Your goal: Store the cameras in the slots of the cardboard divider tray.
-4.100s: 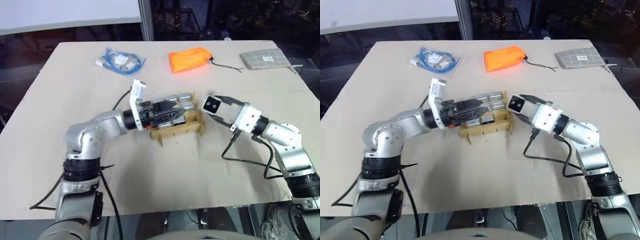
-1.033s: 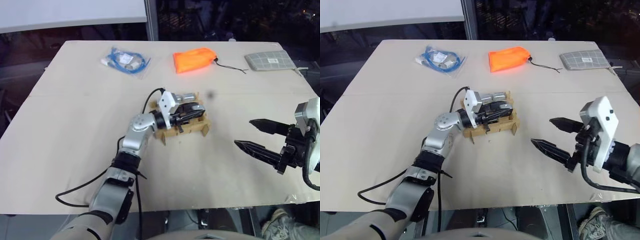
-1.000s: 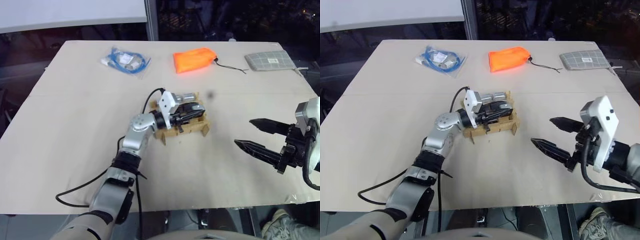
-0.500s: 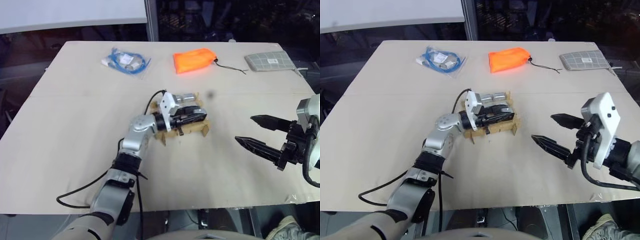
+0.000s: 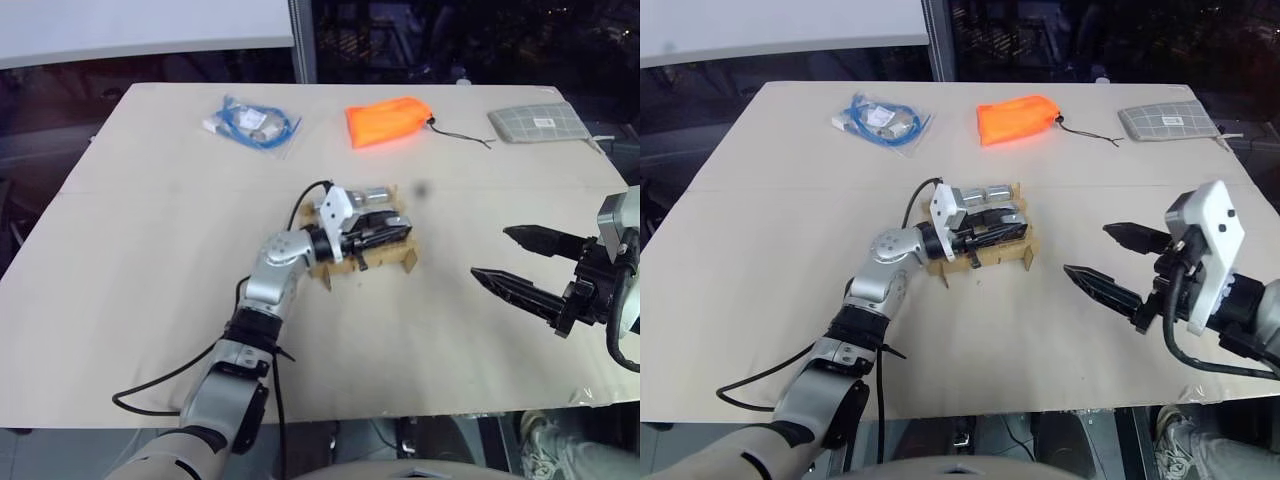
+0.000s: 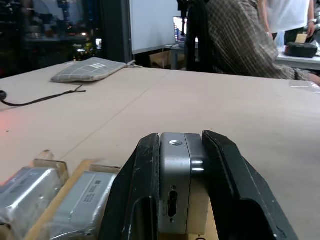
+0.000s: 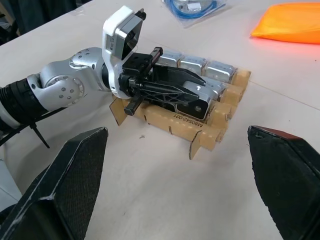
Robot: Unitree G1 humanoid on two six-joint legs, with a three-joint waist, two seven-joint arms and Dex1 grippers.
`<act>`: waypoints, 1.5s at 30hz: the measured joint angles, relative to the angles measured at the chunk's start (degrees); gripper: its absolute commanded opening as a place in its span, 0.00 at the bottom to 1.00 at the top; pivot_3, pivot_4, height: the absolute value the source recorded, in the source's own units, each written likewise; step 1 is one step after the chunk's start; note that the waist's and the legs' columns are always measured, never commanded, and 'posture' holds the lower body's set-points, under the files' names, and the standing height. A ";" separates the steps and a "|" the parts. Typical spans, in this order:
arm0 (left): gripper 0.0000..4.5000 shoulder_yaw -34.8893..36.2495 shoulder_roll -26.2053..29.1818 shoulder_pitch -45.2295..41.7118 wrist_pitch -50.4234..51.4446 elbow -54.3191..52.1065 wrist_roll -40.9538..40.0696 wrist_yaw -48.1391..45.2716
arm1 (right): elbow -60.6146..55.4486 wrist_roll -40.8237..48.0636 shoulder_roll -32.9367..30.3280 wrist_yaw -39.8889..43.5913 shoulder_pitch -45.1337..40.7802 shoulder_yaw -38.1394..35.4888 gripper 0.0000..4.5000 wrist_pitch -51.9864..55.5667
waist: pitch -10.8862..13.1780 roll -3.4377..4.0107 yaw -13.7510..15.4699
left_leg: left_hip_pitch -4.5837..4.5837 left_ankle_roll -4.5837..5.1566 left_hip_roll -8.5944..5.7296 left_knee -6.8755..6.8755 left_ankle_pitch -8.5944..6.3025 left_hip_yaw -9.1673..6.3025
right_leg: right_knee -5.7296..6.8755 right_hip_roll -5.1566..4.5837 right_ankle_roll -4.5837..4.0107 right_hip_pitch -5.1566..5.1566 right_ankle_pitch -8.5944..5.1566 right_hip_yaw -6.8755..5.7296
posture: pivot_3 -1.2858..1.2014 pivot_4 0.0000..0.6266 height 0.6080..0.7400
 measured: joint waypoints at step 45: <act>0.85 23.91 23.45 49.16 21.08 -42.14 -12.96 5.85 | 20.23 -47.21 20.79 28.34 10.78 18.52 1.00 -32.42 | -0.14 -0.06 0.04 | 0.09 -0.03 0.14 -0.03 0.00 0.09 | -0.06 -0.03 -0.22 0.00 -0.16 0.06 | 0.52 0.24 1.00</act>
